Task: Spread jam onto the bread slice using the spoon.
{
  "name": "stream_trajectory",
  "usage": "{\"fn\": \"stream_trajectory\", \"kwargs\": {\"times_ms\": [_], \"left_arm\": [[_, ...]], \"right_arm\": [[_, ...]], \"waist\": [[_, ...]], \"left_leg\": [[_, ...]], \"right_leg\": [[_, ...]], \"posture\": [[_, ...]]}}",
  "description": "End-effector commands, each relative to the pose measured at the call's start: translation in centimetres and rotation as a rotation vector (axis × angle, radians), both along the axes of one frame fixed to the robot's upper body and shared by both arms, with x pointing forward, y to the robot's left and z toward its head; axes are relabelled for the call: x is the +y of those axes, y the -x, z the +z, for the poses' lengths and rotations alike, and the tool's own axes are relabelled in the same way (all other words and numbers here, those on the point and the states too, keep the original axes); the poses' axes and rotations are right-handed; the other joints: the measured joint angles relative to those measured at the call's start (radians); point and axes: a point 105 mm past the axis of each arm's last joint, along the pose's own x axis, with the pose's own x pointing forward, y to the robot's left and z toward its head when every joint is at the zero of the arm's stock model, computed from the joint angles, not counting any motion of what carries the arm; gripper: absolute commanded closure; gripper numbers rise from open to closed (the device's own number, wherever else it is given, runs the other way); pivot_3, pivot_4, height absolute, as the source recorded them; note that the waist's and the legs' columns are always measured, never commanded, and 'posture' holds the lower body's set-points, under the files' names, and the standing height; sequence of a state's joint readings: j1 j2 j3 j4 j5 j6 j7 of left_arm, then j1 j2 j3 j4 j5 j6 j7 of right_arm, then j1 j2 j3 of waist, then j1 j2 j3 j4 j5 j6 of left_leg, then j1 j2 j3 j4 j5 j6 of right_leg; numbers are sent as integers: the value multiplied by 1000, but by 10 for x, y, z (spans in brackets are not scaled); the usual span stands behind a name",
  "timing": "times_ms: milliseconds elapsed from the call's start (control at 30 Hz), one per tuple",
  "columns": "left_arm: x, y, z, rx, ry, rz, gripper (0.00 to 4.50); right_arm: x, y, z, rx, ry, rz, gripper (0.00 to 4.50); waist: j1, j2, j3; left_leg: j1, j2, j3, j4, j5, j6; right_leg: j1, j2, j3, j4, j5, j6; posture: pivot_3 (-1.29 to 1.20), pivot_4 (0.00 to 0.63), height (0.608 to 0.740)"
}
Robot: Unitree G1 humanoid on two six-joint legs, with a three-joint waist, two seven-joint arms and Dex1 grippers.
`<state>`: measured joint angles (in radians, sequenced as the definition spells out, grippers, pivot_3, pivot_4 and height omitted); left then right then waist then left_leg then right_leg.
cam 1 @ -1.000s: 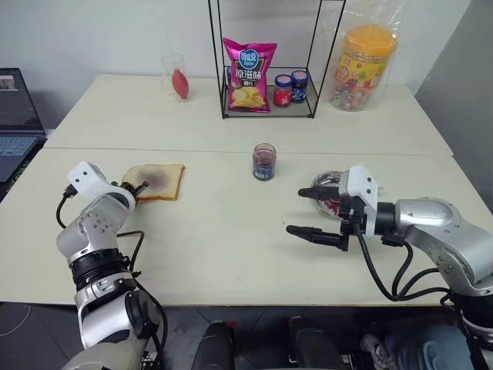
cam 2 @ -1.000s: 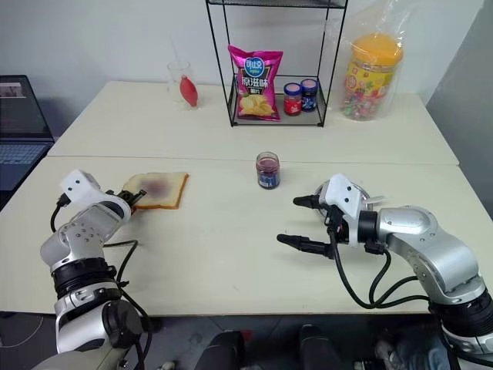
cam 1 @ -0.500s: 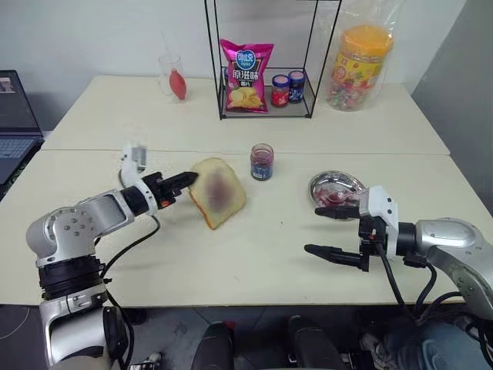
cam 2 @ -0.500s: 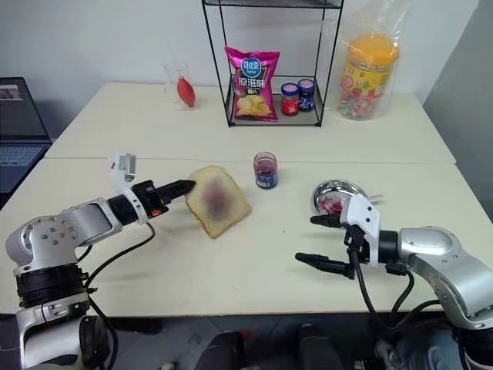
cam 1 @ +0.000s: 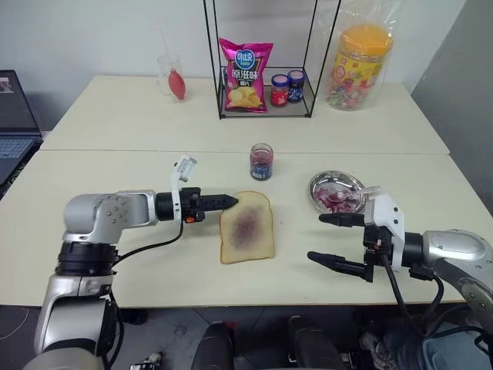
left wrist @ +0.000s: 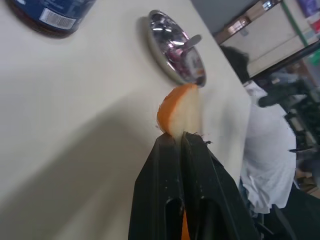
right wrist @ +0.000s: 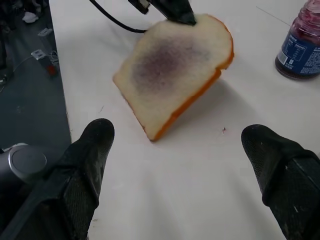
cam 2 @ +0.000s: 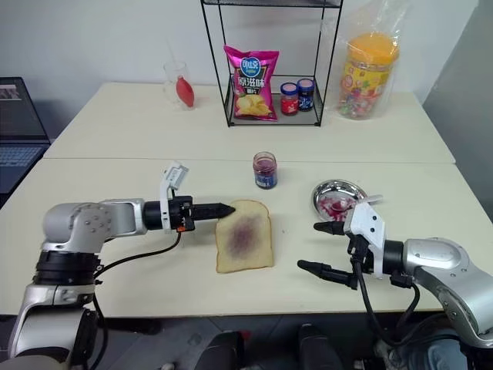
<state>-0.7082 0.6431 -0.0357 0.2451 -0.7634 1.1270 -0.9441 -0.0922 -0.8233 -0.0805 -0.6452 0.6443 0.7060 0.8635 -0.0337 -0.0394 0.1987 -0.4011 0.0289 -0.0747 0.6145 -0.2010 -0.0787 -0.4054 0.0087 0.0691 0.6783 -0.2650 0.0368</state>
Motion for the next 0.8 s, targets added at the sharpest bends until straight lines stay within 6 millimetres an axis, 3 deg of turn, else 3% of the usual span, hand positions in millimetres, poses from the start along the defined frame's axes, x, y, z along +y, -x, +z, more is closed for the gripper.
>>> {"fn": "stream_trajectory", "kwargs": {"times_ms": [33,267,600,800], "left_arm": [[-5,-10,-4,-110,-63,-58,4461],[-9,-34,-21,-279,-227,-76,4461],[-16,-44,-24,-404,-256,-73,4461],[-9,-52,-26,-466,-337,-41,4461]], "right_arm": [[4,5,10,-49,-8,-1,0],[7,8,6,-55,-5,-47,0],[17,17,1,-31,-28,-38,0],[24,22,-2,-13,-41,-17,0]], "waist": [[-1,0,0],[0,0,0],[0,0,0],[0,0,0]], "left_leg": [[0,0,0,0,0,0],[-1,0,0,-2,0,0],[-1,0,0,-2,0,0],[-1,0,0,-2,0,0]], "right_leg": [[0,0,0,0,0,0],[-1,0,0,-1,-1,-1],[-1,0,0,0,0,0],[-1,0,0,0,0,0]], "posture": [[0,150,740],[0,150,740],[0,150,740],[0,150,740]]}}
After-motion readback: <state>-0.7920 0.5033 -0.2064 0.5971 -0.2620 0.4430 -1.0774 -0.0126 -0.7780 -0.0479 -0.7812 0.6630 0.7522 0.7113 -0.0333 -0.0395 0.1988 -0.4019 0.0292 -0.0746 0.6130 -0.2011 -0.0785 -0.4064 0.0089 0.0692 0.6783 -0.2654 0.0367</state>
